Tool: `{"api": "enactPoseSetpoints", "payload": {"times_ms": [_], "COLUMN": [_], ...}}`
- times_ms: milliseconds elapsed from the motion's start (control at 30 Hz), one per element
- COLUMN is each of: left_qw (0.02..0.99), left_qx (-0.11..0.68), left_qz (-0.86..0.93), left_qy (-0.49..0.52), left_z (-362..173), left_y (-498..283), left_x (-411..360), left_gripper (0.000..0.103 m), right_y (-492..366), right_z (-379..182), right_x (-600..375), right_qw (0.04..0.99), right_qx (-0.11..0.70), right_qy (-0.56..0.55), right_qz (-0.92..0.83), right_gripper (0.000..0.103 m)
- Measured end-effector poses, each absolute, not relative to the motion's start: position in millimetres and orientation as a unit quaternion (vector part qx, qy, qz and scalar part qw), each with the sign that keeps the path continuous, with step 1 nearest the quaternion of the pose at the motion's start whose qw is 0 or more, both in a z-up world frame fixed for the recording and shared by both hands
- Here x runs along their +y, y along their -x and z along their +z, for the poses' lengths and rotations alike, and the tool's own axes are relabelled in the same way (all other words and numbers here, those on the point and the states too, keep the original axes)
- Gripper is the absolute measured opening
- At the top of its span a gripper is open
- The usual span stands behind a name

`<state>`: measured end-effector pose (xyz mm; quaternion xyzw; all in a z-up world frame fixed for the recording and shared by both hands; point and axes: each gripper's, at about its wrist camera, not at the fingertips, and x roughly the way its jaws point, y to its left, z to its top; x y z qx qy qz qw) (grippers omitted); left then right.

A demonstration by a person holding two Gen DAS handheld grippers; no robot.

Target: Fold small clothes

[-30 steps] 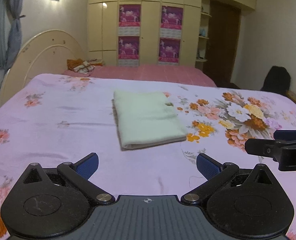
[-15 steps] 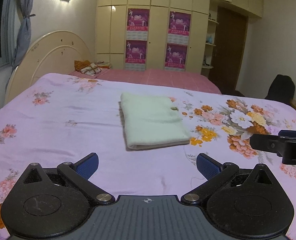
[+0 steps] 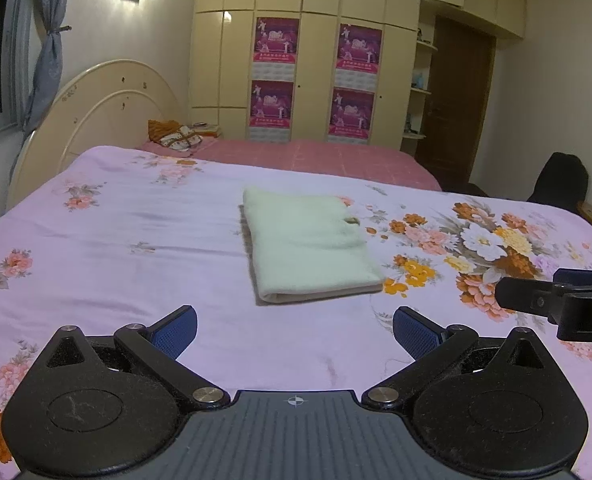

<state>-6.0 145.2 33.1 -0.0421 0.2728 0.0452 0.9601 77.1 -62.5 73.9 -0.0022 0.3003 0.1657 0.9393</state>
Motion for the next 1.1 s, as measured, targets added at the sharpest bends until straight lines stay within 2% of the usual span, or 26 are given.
{"api": "enactPoseSetpoints", "payload": {"times_ms": [1100], "left_qw": [0.961], "left_qx": [0.274], "left_qz": [0.032], "left_qy": [0.031], "left_z": [33], "left_y": [-8], "left_x": [159], "left_gripper": [0.103], "right_y": [-89], "right_z": [70], "right_x": [-39], "right_qw": [0.939], "right_qx": [0.301], "right_qy": [0.019], "right_qz": [0.165], "right_gripper": [0.102]}}
